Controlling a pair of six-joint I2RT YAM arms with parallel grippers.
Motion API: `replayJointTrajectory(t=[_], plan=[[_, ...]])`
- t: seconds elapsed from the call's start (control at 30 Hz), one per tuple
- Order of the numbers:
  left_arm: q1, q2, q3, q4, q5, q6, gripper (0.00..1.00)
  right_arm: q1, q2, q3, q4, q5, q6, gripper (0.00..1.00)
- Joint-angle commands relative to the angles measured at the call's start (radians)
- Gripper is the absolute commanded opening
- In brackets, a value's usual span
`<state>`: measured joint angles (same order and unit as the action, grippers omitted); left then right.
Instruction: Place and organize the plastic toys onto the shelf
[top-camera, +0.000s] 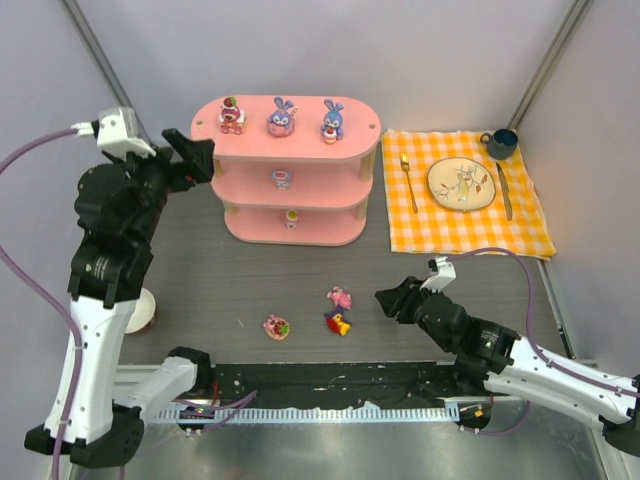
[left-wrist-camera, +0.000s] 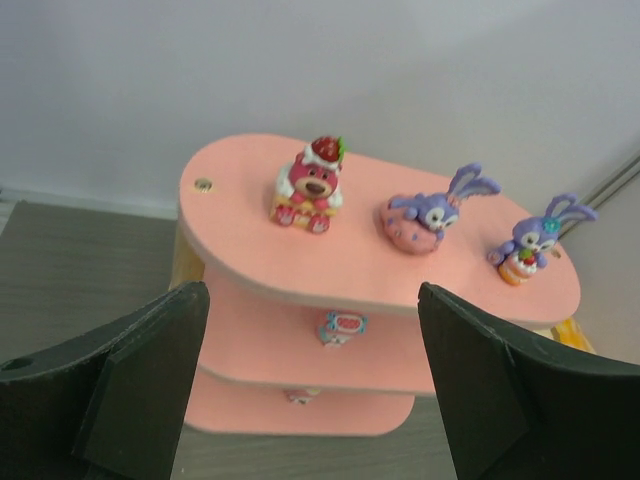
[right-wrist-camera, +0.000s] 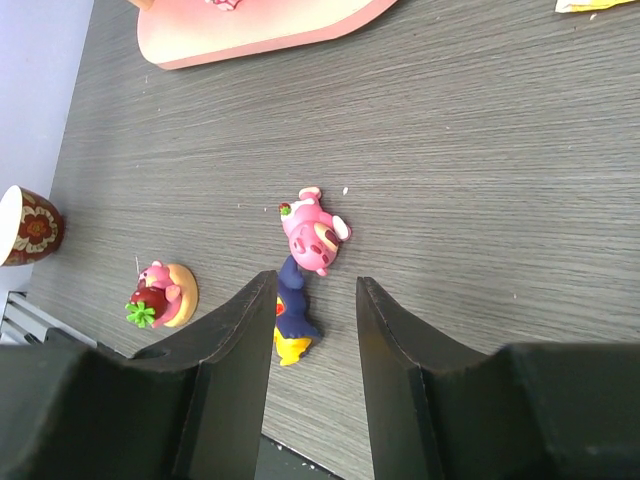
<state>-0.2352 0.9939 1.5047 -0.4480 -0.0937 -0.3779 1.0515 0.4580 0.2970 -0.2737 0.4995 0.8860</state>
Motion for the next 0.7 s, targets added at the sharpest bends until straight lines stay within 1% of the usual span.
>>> replayJointTrajectory(t=[0.0,0.03,0.1,0.17,0.2,0.27,0.3,0.37,0.43,0.47,0.5,0.57,0.6,0.63,0.67], plan=[[0.005,-0.096,-0.136,0.026,-0.06,-0.036,0.9,-0.002,0.013,0.017,0.014,0.007,-0.021,0.44],[0.005,-0.131,-0.191,0.019,-0.06,-0.044,0.9,-0.002,0.016,0.022,0.013,0.004,-0.024,0.44],[0.004,-0.158,-0.239,-0.023,-0.038,-0.073,0.9,-0.002,0.024,0.027,0.011,-0.009,-0.033,0.43],[0.004,-0.196,-0.323,-0.063,-0.014,-0.098,0.89,-0.002,0.025,0.03,0.011,-0.015,-0.038,0.44],[0.004,-0.211,-0.386,-0.07,0.015,-0.131,0.89,-0.002,0.024,0.025,0.011,-0.018,-0.035,0.44],[0.004,-0.253,-0.449,-0.08,0.058,-0.165,0.88,-0.002,0.025,0.018,0.016,-0.018,-0.03,0.44],[0.004,-0.264,-0.51,-0.083,0.09,-0.205,0.87,-0.002,0.031,0.014,0.019,-0.016,-0.03,0.44],[0.002,-0.288,-0.569,-0.09,0.155,-0.242,0.87,-0.002,0.041,0.014,0.025,-0.019,-0.028,0.44],[-0.007,-0.284,-0.633,-0.103,0.25,-0.298,0.87,-0.004,0.059,0.017,0.033,-0.021,-0.032,0.44],[-0.016,-0.273,-0.65,-0.107,0.274,-0.318,0.86,-0.002,0.067,0.017,0.042,-0.021,-0.03,0.44],[-0.051,-0.273,-0.678,-0.112,0.287,-0.337,0.86,-0.002,0.076,0.017,0.047,-0.021,-0.03,0.44],[-0.111,-0.29,-0.699,-0.135,0.238,-0.377,0.86,-0.002,0.1,0.017,0.067,-0.027,-0.032,0.44],[-0.187,-0.296,-0.715,-0.147,0.195,-0.389,0.86,-0.004,0.108,0.016,0.073,-0.029,-0.03,0.44],[-0.226,-0.304,-0.719,-0.176,0.127,-0.404,0.87,-0.002,0.122,0.014,0.086,-0.032,-0.027,0.44],[-0.263,-0.305,-0.727,-0.187,0.103,-0.442,0.87,-0.002,0.126,0.011,0.094,-0.036,-0.025,0.43]])
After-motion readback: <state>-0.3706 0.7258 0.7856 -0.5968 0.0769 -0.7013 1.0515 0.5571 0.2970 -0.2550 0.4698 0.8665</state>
